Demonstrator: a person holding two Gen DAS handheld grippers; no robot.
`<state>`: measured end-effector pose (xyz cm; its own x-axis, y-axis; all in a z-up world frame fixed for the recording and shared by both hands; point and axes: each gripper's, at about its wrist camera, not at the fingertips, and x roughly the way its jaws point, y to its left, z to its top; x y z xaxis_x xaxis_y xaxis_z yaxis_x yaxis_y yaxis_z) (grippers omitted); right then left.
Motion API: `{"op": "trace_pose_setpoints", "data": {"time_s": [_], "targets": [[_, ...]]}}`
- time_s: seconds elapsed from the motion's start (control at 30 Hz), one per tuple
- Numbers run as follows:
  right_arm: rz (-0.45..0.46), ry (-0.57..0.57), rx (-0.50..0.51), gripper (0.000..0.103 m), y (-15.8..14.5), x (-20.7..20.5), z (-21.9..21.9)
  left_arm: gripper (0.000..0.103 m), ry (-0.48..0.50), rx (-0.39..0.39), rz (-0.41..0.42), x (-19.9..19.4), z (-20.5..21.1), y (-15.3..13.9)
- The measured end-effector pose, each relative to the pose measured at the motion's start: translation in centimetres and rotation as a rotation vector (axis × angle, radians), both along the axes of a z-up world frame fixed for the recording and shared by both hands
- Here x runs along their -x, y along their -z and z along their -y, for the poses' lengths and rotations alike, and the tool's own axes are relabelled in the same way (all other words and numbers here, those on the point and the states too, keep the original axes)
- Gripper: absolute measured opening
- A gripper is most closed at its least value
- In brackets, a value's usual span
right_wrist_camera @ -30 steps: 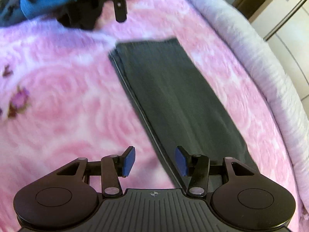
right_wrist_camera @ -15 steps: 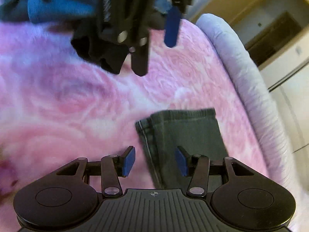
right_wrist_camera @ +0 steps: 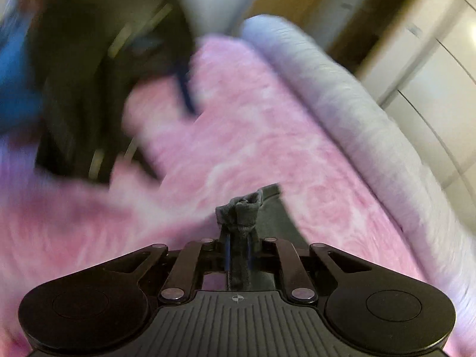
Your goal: Fold clothes
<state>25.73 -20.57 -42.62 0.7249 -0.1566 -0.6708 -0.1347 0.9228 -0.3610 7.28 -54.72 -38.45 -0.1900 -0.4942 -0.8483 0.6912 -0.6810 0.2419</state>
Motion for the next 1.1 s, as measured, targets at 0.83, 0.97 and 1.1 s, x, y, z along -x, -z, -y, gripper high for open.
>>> {"op": "trace_pose_setpoints", "data": {"time_s": [0.83,0.97,1.1], "targets": [[0.352,1.144,-1.089,0.008,3.0,30.1,44.6,0.063,0.235,-0.054,0.051,39.9,8.8,2.5],[0.303,1.163,-1.103,0.014,3.2,30.5,44.6,0.063,0.201,-0.082,0.065,41.2,11.3,2.9],[0.300,1.186,-0.994,0.030,1.0,30.3,44.1,0.063,0.136,-0.095,0.083,40.9,14.1,4.4]]}}
